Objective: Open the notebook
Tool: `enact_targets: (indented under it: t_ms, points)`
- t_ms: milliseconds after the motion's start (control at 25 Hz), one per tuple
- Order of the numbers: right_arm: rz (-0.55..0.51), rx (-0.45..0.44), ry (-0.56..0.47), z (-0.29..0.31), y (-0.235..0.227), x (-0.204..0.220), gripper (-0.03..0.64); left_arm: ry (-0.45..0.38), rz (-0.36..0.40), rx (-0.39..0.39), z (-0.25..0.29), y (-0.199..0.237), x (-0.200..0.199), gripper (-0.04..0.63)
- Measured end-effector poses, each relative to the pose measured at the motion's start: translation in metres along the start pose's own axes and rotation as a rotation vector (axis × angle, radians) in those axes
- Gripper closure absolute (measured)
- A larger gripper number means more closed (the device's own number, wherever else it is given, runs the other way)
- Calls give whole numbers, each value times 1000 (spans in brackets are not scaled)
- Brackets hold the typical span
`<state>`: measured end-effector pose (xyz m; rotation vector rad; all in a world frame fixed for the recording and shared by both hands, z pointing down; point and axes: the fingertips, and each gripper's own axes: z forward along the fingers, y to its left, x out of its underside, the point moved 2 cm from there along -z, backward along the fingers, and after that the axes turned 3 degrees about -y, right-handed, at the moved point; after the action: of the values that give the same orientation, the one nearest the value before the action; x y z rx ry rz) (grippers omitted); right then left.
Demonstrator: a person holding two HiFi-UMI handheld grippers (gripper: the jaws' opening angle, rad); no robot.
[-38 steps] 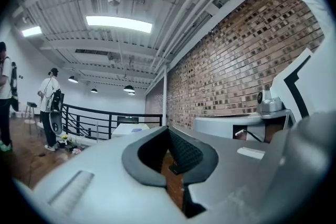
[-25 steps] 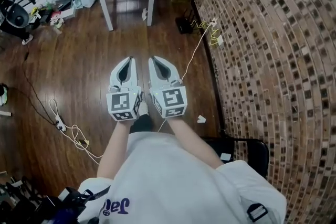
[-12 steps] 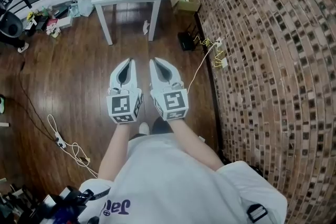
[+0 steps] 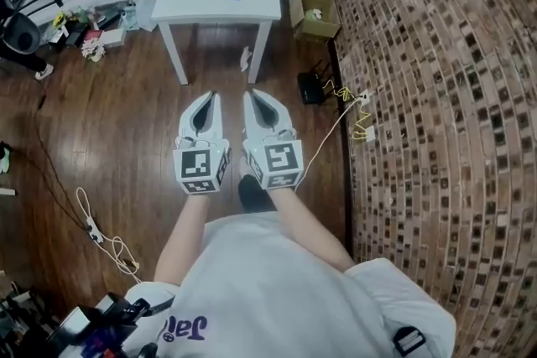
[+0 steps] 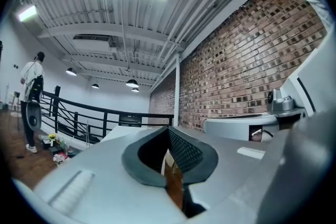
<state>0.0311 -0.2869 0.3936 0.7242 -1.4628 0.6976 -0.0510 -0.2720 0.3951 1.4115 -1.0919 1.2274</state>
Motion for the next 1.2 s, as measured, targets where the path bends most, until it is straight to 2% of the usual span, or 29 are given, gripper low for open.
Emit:
enact_targets:
  t_ms: [280,440,600,760,920,1200]
  points:
    - [25,-37,-54,78,-85,-24,626,-22,21,-19,112,-7,-12,580]
    - [65,-72,-53,116,-95,-16,626,-8,52,-51,134,11,-6,580]
    - [109,-73,-19,139,-98,2,626,26,39,-81,143,28,2,580]
    - [100,-89,25,140,-90,16,626,58,14,-94,145,41,15,580]
    - [91,-95,49,153,-101,24,626,61,1,-75,170,38,17,580]
    - [98,-57,11,220,-136,15,626,42,71,-34,223,53,12,580]
